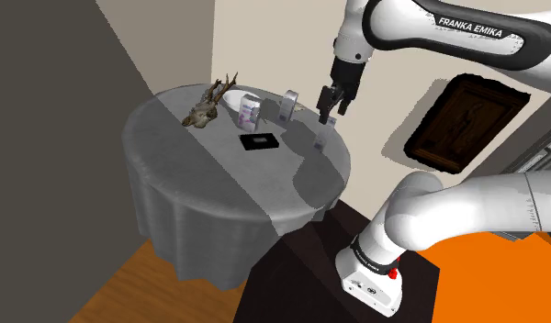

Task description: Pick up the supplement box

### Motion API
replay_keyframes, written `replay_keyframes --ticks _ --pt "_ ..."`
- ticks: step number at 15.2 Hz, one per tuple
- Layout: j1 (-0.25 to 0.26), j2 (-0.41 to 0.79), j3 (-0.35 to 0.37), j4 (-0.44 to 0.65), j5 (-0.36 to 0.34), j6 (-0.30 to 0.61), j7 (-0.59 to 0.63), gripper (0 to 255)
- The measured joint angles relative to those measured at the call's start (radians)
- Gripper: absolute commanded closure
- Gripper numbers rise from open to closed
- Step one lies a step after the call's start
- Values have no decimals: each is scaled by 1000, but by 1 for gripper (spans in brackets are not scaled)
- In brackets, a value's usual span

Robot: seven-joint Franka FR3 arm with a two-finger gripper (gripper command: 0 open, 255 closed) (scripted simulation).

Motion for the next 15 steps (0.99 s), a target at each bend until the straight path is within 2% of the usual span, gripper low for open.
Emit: replay_keyframes --ticks 3,15 --pt "-17 26 -18 1 -7 29 9 0" --pt "-161 292 -197 36 -36 305 89 0"
